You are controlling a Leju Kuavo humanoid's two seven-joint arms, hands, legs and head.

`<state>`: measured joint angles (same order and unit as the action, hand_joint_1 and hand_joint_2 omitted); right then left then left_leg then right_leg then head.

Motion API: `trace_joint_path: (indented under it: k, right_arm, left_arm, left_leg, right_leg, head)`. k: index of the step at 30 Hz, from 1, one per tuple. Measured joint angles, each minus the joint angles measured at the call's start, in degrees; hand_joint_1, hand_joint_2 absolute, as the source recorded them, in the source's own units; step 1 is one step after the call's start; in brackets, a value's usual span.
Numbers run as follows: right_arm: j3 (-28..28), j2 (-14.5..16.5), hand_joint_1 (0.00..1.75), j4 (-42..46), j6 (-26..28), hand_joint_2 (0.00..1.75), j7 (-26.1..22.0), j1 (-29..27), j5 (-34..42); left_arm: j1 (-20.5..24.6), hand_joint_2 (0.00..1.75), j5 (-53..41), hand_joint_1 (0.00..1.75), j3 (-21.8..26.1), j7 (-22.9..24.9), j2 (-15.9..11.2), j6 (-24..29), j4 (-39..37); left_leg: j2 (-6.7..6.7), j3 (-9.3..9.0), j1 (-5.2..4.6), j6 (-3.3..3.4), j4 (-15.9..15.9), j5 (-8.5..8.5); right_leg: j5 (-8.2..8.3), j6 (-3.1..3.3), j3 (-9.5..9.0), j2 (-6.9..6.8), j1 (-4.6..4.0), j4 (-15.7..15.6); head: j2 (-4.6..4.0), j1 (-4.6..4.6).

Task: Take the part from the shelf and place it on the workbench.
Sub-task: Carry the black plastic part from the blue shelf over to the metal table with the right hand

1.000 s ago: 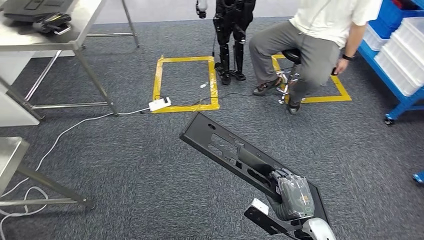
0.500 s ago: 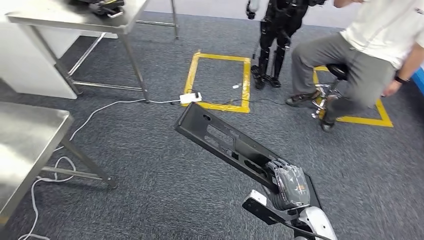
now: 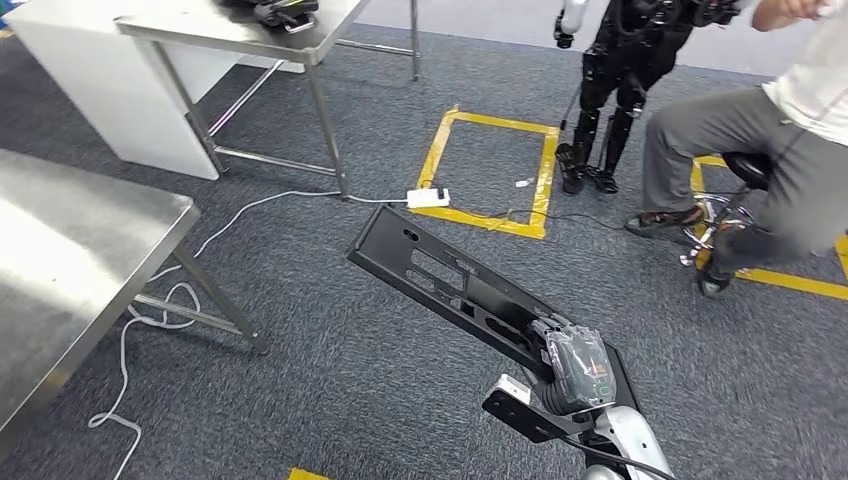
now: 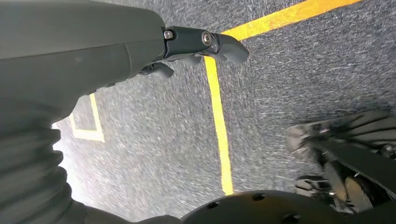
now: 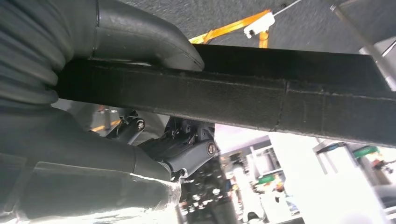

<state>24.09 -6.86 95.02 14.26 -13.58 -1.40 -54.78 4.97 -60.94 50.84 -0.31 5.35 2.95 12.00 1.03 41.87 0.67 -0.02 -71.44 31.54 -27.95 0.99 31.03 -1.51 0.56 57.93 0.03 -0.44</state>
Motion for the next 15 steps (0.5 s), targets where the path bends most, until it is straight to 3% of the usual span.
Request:
trace_joint_path:
  k: [1, 2, 3, 5, 7, 8, 10, 12, 14, 15]
  right_arm:
    - [0.0, 0.1, 1.75, 0.0, 0.0, 1.75, 0.1, -0.1, -0.1]
    - [0.0, 0.1, 1.75, 0.0, 0.0, 1.75, 0.3, -0.1, -0.1]
    - [0.0, 0.2, 1.75, 0.0, 0.0, 1.75, 0.3, -0.2, -0.2]
    - [0.0, 0.2, 1.75, 0.1, 0.0, 1.75, 0.4, -0.3, -0.3]
    - [0.0, 0.2, 1.75, 0.2, 0.0, 1.75, 0.4, -0.5, -0.3]
    - [0.0, 0.2, 1.75, 0.3, 0.0, 1.75, 0.4, -0.6, -0.3]
    - [-0.1, 0.3, 1.75, 0.7, 0.1, 1.75, 0.5, -0.8, -0.3]
    - [-0.5, 0.3, 1.75, 1.2, 0.1, 1.75, 0.6, -1.1, 0.0]
    - [-1.1, 0.2, 1.75, 1.5, 0.1, 1.75, 0.7, -1.7, 0.3]
    - [-1.4, 0.2, 1.75, 1.6, 0.1, 1.75, 0.7, -2.1, 0.4]
  left_arm:
    - [0.1, 1.75, -0.1, 0.0, 0.0, 0.0, 0.0, 0.0, 0.0]
    - [0.1, 1.75, -0.2, 0.0, 0.0, 0.0, 0.0, 0.0, 0.0]
    - [0.1, 1.75, -0.2, 0.0, 0.0, 0.0, 0.0, 0.0, 0.0]
    - [0.1, 1.75, -0.3, 0.0, 0.0, 0.1, 0.0, 0.0, 0.0]
    - [0.3, 1.75, -0.3, 0.0, 0.0, 0.0, 0.0, 0.0, 0.0]
    - [0.4, 1.75, -0.3, 0.0, 0.0, 0.0, -0.1, 0.0, 0.0]
    - [0.4, 1.75, -0.3, 0.0, 0.0, 0.0, 0.0, -0.1, 0.0]
    - [0.5, 1.75, -0.5, 0.0, 0.0, 0.0, 0.0, -0.1, 0.0]
    - [0.7, 1.75, -0.7, 0.0, 0.0, 0.0, 0.1, -0.1, 0.0]
    - [0.8, 1.75, -0.8, 0.0, 0.0, 0.0, 0.1, -0.1, 0.0]
  left_leg:
    - [-0.41, 1.07, 0.02, -0.06, -2.4, 0.78]
    - [-0.69, 1.14, 0.01, -0.05, -2.9, 0.55]
    - [-1.06, -0.04, -0.01, 0.07, -1.0, -0.67]
    - [-3.23, -4.54, -0.29, 0.73, 6.7, -3.73]
    - [-5.03, -7.36, -0.76, 1.45, 11.8, -5.13]
    - [-5.08, -7.53, -1.0, 1.72, 12.4, -5.14]
    - [-3.71, -7.48, -0.95, 2.22, 12.8, -5.6]
    - [-2.43, -7.72, -0.54, 2.8, 13.4, -6.11]
    - [-1.0, -7.77, -0.28, 3.16, 13.6, -6.39]
    - [-0.15, -7.69, -0.24, 3.24, 13.6, -6.46]
  right_leg:
    - [-0.06, 0.09, 0.02, -0.77, -0.17, 0.0]
    - [-0.12, 0.16, 0.02, -1.5, -0.31, 0.0]
    - [-0.18, 0.21, -0.02, -2.18, -0.41, 0.0]
    - [-0.35, 0.19, -0.16, -3.39, -0.69, 0.0]
    - [-0.59, -0.09, -0.25, -4.42, -1.1, 0.1]
    - [-0.67, -0.32, -0.27, -4.95, -1.21, 0.1]
    - [-0.93, -0.8, -0.26, -5.65, -1.22, 0.2]
    - [-2.17, -1.25, 0.47, -3.32, -1.05, 2.3]
    - [-5.03, -1.28, 3.23, 0.1, -0.55, 8.5]
    - [-6.49, -1.31, 5.08, 0.85, -0.29, 12.3]
  head:
    - [0.01, 0.02]
    - [0.01, 0.0]
    - [0.01, 0.0]
    - [0.01, -0.02]
    - [0.01, 0.06]
    - [0.0, 0.09]
    - [0.0, 0.06]
    - [-0.01, 0.15]
    - [-0.01, 0.26]
    - [0.0, 0.27]
